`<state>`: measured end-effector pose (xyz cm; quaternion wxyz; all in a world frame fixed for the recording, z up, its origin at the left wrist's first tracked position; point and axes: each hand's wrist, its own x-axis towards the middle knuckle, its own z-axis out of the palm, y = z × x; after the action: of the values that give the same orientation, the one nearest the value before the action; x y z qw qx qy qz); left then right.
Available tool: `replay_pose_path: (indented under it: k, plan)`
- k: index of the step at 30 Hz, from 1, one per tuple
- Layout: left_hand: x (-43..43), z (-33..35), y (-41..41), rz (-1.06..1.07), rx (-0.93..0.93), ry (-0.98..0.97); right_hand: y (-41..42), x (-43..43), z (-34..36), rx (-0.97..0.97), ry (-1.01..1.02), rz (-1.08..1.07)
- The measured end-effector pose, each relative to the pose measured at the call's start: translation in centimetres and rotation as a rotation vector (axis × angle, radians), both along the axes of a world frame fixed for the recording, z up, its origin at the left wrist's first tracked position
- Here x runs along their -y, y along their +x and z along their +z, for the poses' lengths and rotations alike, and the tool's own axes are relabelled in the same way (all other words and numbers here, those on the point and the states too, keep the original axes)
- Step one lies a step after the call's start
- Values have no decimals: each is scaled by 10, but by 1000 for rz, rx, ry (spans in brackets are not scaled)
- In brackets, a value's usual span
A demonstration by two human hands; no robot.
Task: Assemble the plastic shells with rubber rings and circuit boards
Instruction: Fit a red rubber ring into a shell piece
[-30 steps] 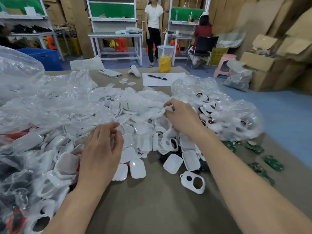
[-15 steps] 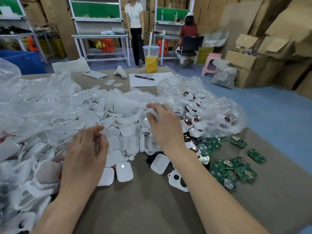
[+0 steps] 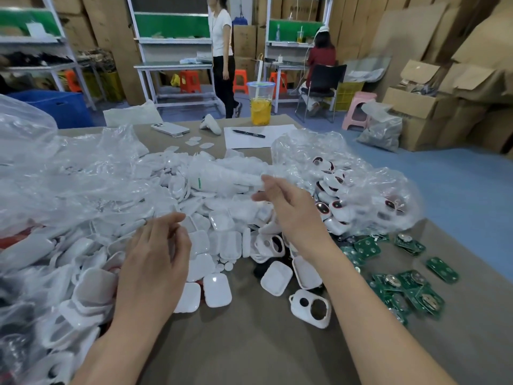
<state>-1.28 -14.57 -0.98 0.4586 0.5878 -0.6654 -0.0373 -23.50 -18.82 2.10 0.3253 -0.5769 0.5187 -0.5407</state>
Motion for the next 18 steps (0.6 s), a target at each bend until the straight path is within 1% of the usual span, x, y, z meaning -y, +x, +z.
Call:
replay_pose_path:
  k: [1,2,4,5,7,9,15,18]
  plan:
    - [0,0,0,1,5,-1,-3,2,1,-12,-17,-72]
    - [0,-1,0,3,11,-3,-7,4,2,-76,-28,-169]
    - [0,-1,0,6,24,-15,-19,9,1,-314,15,-321]
    - [0,-1,0,7,29,-21,-25,12,0,-450,68,-338]
    - [1,-1,0,10,38,-26,-32,19,-1,-684,170,-294]
    - [1,-1,0,11,43,-36,-33,27,4,-832,236,-243]
    - [0,0,0,11,48,-43,-24,55,24,-1089,408,-69]
    - [1,0,0,9,48,-36,-23,59,29,-1126,439,6]
